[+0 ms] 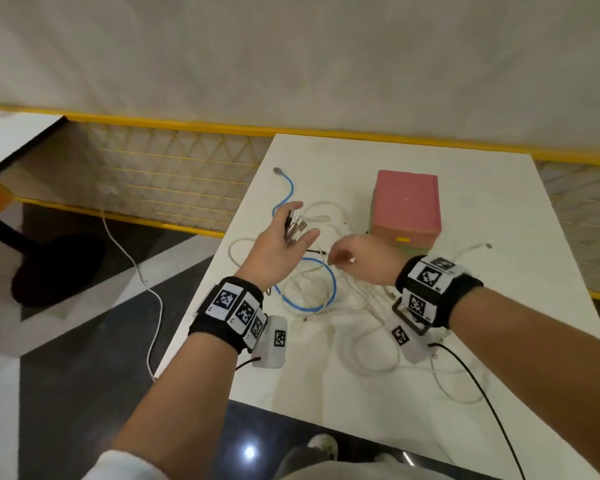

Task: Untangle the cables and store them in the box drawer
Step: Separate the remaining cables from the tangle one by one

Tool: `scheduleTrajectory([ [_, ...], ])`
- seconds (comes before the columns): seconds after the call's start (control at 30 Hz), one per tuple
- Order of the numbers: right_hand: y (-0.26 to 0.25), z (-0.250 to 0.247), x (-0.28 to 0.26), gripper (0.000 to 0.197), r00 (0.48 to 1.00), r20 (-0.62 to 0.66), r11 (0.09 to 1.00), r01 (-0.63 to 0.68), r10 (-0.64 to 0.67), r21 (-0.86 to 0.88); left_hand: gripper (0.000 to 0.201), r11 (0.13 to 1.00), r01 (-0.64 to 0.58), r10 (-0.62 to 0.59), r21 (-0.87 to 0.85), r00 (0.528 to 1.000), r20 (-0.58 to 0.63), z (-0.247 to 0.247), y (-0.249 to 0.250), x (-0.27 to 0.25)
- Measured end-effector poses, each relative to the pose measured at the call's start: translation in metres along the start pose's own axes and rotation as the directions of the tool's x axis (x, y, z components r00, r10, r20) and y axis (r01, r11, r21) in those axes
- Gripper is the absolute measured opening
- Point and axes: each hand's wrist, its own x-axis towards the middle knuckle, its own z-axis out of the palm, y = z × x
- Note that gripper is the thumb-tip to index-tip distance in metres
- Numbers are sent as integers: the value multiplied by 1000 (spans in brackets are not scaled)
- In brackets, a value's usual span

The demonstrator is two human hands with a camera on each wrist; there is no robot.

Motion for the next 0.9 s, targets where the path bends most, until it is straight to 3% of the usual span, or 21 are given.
scheduleTrajectory([
  [0.1,-6,36,-5,19,984,169,987,-23,50,-157,22,999,-38,38,8,999,31,7,-4,-6],
  [0.27,-2,70,-4,24,922,347,944,-51,170,-325,10,998,-59,59,3,997,50,14,-9,-14],
  [0.4,2,79,-9,28,917,342,945,-93,204,-313,10,996,-27,27,-81,1000,-6,15,-11,-21],
  [0.5,9,75,-18,23,930,318,964,-106,183,-244,29,979,38,-62,-202,992,-114,10,-12,-23],
  [0.6,15,59,-31,18,967,208,989,-139,148,-57,18,969,89,-137,-231,970,-201,2,-16,-21],
  [0.7,9,38,-43,16,992,-30,956,-110,123,273,29,961,159,-202,-226,962,-185,0,-11,-21],
  [0.8,-7,19,-49,9,979,-185,884,14,82,468,31,958,118,-162,-261,974,-155,7,5,-21],
  [0.9,-27,9,-53,12,968,-252,842,128,10,524,24,941,76,-94,-329,995,-38,18,26,-20],
])
